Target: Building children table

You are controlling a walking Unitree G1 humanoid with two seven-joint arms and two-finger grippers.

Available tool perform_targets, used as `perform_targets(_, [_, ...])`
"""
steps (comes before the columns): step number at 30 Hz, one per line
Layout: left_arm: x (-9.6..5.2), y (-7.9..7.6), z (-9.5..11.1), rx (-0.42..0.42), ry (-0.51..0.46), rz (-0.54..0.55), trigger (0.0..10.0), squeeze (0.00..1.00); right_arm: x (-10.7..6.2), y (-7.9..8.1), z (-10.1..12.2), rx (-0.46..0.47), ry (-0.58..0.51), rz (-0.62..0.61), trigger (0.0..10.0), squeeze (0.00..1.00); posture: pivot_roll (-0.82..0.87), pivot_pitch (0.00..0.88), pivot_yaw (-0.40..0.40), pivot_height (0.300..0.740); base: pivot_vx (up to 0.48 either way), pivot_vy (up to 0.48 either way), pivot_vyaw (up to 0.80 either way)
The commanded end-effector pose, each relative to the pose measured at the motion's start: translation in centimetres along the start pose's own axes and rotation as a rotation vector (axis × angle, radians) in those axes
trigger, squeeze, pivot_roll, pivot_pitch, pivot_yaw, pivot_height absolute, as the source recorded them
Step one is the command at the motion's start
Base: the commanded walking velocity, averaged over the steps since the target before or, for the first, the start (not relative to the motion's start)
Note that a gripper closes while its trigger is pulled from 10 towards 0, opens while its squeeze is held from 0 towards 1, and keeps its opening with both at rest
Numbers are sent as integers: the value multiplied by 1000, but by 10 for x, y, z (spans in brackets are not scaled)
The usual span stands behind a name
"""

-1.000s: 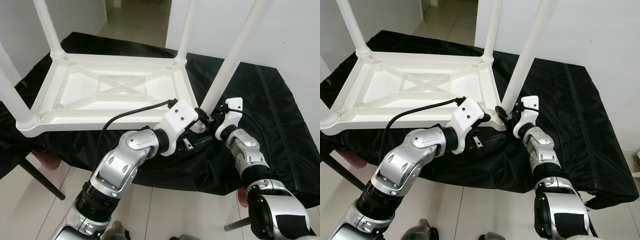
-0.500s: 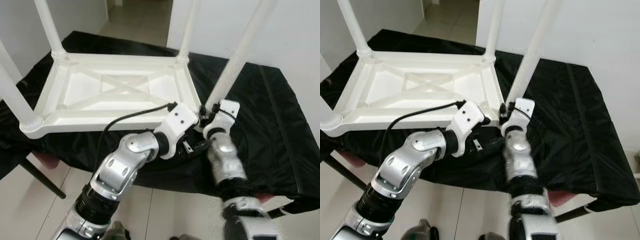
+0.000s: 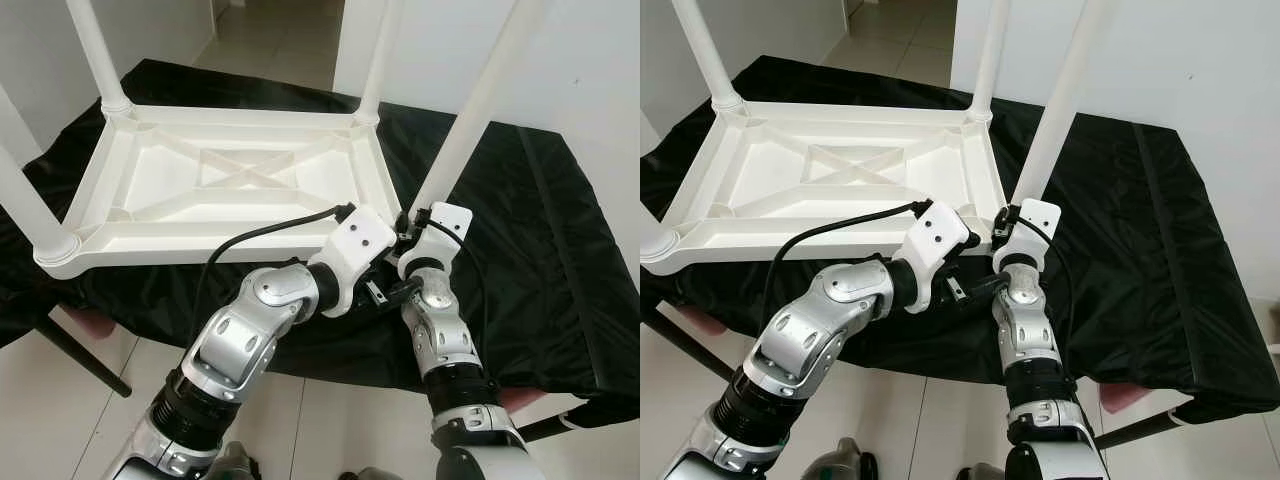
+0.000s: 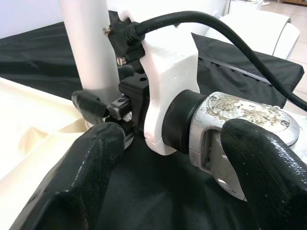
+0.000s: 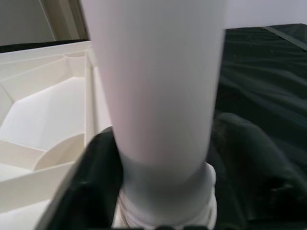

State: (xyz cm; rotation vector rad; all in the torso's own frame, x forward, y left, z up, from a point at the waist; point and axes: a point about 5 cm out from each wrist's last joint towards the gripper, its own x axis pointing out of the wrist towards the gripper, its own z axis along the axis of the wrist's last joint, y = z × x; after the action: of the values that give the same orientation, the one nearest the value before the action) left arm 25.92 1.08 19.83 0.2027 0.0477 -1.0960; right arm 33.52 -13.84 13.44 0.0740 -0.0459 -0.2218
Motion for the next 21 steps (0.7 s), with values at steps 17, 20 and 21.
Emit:
perform_targets(17, [1, -2, -1, -5, 6, 18, 10000, 0, 2, -19, -3, 43, 49, 237, 10000, 0, 52, 21, -69, 740, 0, 0, 0])
perform_targets(20, [1, -2, -1, -5, 5, 19, 10000, 0, 4, -23, -2, 38, 45, 264, 10000, 0, 52, 22, -69, 740, 0, 0, 0])
perform_targets(21, [1, -2, -1, -5, 5, 19, 10000, 0, 6, -26, 0, 27, 42, 294, 10000, 0, 52, 22, -69, 740, 0, 0, 0])
